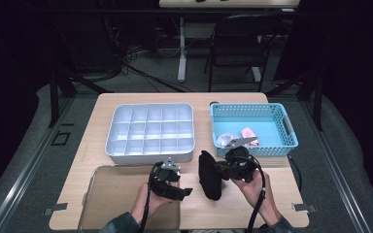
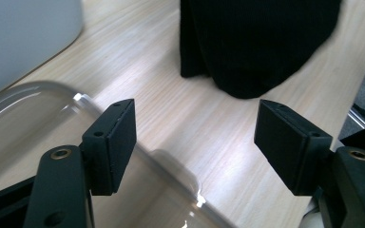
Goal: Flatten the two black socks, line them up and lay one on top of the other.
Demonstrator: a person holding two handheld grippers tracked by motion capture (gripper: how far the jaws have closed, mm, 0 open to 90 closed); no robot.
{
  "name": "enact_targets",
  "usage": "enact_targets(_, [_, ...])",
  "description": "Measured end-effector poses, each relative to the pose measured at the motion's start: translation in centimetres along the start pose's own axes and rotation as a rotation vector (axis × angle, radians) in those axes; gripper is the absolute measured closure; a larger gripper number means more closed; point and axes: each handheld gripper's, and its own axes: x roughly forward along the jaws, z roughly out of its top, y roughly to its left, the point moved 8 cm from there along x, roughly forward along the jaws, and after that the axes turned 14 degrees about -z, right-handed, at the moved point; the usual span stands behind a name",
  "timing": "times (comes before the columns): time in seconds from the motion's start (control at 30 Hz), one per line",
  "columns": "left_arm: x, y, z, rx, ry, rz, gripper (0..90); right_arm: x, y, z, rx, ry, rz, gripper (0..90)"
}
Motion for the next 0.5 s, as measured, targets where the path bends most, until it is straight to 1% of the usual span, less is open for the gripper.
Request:
enact_targets(0.03, [-0.1,0.2,-0.1,-0.002,0.002,0.003,29.8,0.3,0.5,-0.1,-0.022,0.014,0.004,83.4])
enact_targets(0.07, [0.0,0.2,-0.2,-0.012,-0.001,0.004,29.6,0.7,1.2,-0.2,-0.029,0.022,0.016,83.3])
enact_targets(0.1, [-0.1,0.3,-0.3,-0.015,0.001,0.003,29.6,1.2,1.7,-0.4,-0.047,0.037,0.026,83.3])
enact_targets(0.13, [-0.1,0.4,-0.5,-0.014,0.009,0.003,29.4,1.8,2.3,-0.5,-0.054,0.050,0.039,83.3])
enact_targets(0.17, [-0.1,0.4,-0.5,-0.021,0.008,0.003,29.2,2.3,2.9,-0.7,-0.061,0.056,0.048,83.1])
enact_targets(0.2, [-0.2,0.5,-0.6,-0.024,0.007,0.003,29.2,2.8,3.5,-0.9,-0.075,0.073,0.064,83.1])
enact_targets(0.23, [-0.3,0.6,-0.7,-0.023,0.015,0.004,29.2,3.3,4.1,-1.1,-0.092,0.088,0.069,83.0])
enact_targets(0.27, [-0.4,0.6,-0.7,-0.031,0.010,0.005,29.2,3.7,4.7,-1.3,-0.102,0.104,0.082,82.8])
enact_targets(0.3, [-0.6,0.6,-0.8,-0.028,0.013,0.006,29.1,4.1,5.3,-1.4,-0.104,0.108,0.097,82.5])
enact_targets(0.33, [-0.7,0.7,-0.9,-0.030,0.014,0.009,29.2,4.5,5.7,-1.6,-0.122,0.120,0.101,82.2])
enact_targets(0.37, [-0.9,0.7,-0.9,-0.030,0.015,0.010,29.2,4.8,6.1,-1.8,-0.129,0.129,0.109,81.3])
enact_targets(0.4, [-1.0,0.7,-1.0,-0.033,0.017,0.012,29.2,5.1,6.4,-1.9,-0.134,0.139,0.120,78.6])
enact_targets(0.43, [-1.1,0.7,-1.1,-0.028,0.023,0.012,29.2,5.4,6.7,-2.1,-0.138,0.147,0.136,72.6])
enact_targets(0.47, [-1.1,0.7,-1.1,-0.027,0.028,0.014,29.2,5.5,6.9,-2.2,-0.145,0.156,0.153,69.0])
enact_targets(0.5, [-1.2,0.7,-1.2,-0.021,0.035,0.017,29.3,5.5,7.0,-2.3,-0.139,0.159,0.170,63.3])
